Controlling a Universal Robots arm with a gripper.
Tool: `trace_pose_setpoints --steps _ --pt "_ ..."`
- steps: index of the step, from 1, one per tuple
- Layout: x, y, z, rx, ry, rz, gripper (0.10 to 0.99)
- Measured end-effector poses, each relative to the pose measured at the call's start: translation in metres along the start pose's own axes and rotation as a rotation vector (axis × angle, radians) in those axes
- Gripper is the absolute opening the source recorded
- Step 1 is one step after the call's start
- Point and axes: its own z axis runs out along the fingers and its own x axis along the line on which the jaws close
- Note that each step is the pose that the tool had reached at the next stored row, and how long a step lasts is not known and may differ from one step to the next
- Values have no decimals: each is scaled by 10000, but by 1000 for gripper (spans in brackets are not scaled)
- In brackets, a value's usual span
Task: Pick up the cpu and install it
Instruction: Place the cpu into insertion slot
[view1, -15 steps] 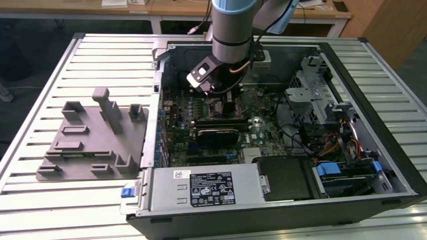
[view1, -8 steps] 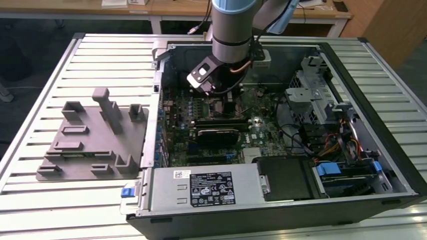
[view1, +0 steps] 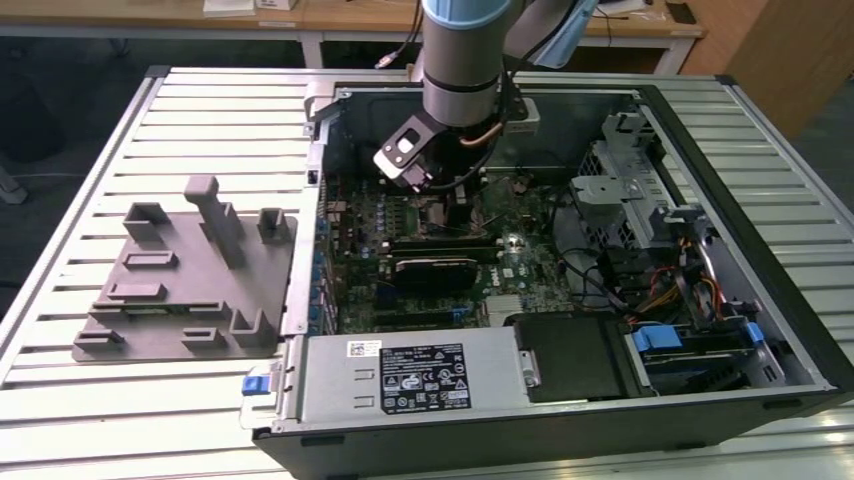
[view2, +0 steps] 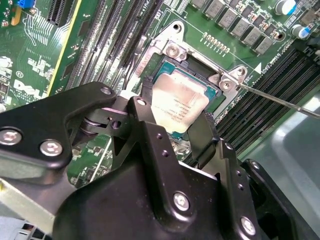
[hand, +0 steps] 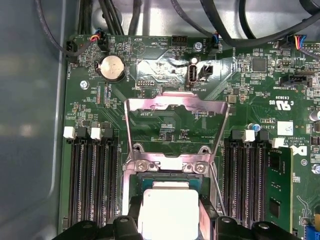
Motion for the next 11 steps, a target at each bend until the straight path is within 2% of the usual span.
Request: trace_pose_setpoints --steps 11 --pt "0 1 11 0 17 2 533"
